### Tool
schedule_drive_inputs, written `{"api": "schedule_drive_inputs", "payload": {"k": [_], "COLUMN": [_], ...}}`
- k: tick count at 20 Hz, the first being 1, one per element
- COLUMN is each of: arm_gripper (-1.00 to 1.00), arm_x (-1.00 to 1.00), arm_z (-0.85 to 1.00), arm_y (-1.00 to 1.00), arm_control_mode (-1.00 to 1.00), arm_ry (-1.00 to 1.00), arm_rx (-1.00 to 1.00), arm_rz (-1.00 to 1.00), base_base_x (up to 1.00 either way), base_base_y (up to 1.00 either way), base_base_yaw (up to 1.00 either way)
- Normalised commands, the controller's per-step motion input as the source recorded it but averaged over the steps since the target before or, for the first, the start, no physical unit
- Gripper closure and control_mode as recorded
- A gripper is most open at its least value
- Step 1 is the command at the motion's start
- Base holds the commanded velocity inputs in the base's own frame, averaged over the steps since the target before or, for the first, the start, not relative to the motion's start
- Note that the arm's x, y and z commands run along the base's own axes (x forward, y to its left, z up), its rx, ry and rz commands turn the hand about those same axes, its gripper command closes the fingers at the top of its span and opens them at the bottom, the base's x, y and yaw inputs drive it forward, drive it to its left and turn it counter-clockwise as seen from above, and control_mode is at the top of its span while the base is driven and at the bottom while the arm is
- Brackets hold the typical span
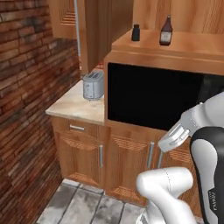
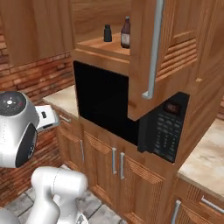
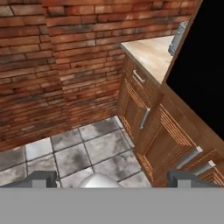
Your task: Collect the paprika, ketchup, and shaker from the cabinet and place them next to the stove.
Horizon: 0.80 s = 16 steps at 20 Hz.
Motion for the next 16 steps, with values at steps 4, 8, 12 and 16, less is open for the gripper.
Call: {"api": "schedule_drive_inputs", "payload": {"k": [4,8,12,16], "arm_gripper": [-1.00,-1.00,-1.00,-1.00], "arm_x": [0.00,0.00,0.00,0.00], "arm_z": [0.00,0.00,0.00,0.00], "arm_y": [0.00,0.00,0.00,0.00], "arm_control_mode": [1.00,1.00,1.00,1.00], "arm_ry": [0.00,0.00,0.00,0.00], "arm_rx": [0.00,0.00,0.00,0.00], "arm_rz": [0.00,0.00,0.00,0.00], "base_base_x": [0.40,0.40,0.39,0.39], "base_base_y": [0.00,0.11,0.31,0.21], "base_base_yaw": [-0.44,-0.45,-0.47,-0.45]}}
